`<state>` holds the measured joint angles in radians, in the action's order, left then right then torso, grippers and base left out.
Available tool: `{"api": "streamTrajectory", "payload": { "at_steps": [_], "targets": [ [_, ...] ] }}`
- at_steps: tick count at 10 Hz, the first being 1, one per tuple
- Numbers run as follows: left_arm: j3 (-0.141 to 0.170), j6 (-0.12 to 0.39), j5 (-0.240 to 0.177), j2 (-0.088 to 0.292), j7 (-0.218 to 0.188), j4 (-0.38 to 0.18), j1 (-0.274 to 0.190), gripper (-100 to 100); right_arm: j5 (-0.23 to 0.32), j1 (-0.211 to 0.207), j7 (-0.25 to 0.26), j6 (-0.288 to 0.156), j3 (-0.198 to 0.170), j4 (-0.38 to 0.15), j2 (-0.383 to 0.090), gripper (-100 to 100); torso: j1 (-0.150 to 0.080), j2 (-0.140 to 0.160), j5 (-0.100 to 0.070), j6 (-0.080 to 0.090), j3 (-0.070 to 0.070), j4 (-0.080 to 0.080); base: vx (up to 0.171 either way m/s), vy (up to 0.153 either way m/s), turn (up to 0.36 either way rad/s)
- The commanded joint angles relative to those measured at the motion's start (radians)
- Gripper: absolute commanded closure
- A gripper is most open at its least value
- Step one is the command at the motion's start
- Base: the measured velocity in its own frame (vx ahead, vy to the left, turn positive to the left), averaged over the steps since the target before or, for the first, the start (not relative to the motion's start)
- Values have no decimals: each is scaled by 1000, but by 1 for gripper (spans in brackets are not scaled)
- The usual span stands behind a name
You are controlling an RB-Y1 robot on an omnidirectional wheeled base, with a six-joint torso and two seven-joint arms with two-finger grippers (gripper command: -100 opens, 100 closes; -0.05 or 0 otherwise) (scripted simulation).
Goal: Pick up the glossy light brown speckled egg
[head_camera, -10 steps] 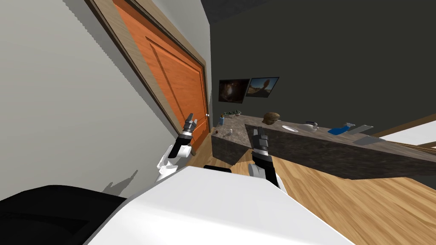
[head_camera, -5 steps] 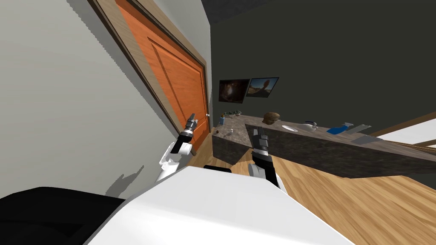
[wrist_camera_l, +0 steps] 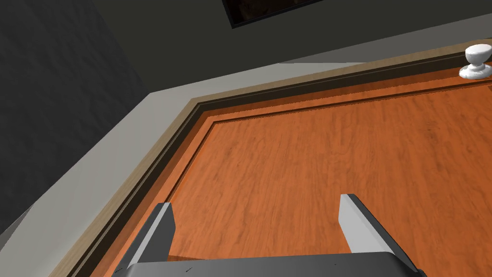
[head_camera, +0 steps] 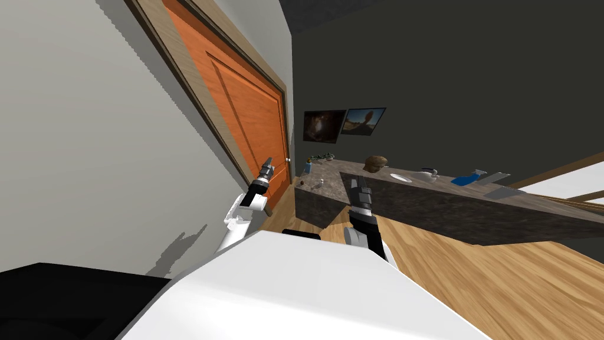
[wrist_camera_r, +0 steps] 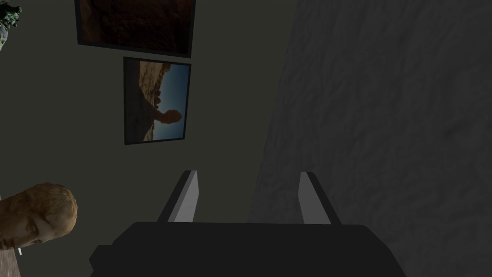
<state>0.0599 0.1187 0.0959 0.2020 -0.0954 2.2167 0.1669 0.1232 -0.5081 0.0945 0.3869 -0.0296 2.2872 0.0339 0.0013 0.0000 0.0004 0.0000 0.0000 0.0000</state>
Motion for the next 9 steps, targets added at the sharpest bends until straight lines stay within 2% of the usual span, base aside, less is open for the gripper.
{"api": "streamTrajectory", "payload": {
  "at_steps": [1,4,9],
  "targets": [
    [2,50,3,1,2,-9,-15,-100,0,0,0,0,0,0,0,0,0,0,0,0,0,0,-1,18,-11],
    [3,138,12,0,10,-28,-61,-100,0,0,0,0,0,0,0,0,-1,0,0,0,0,0,3,12,-15],
    [-1,286,16,-2,19,-49,-102,-100,0,0,0,0,0,0,0,0,-2,-1,0,0,-1,0,11,0,-19]
  ]
}}
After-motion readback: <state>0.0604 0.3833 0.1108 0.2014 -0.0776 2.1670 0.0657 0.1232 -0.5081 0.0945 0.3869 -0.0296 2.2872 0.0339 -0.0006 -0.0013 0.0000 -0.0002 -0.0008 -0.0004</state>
